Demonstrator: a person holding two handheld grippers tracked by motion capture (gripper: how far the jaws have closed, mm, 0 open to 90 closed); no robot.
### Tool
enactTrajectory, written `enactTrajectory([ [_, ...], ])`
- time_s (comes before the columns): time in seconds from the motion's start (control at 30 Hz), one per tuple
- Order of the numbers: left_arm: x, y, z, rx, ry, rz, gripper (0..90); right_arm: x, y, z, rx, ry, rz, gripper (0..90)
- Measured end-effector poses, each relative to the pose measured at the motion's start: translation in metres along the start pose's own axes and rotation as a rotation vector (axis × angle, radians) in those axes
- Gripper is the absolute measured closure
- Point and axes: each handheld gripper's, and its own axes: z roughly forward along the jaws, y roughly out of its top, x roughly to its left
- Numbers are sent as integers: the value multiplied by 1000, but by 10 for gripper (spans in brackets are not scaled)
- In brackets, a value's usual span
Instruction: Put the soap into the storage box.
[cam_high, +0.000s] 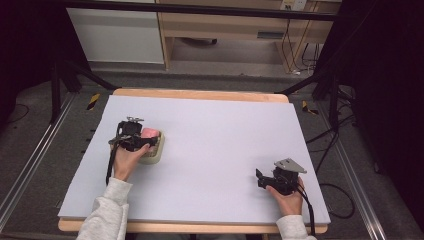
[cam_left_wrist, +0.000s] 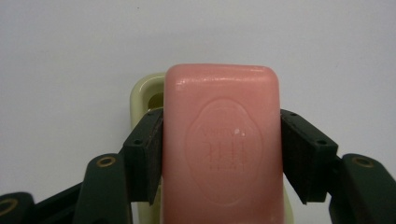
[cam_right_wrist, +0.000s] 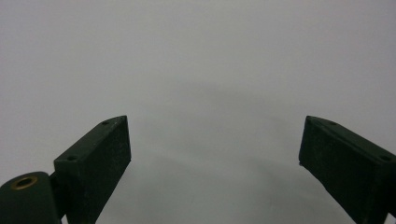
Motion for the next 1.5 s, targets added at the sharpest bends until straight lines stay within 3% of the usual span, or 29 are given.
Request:
enactTrajectory([
  [0.73,-1,-7,14,50,27,9,372,0,0,0,-1,1,-1,93],
  [1.5,-3,-10,18,41,54,22,367,0,0,0,-1,3,-1,89],
])
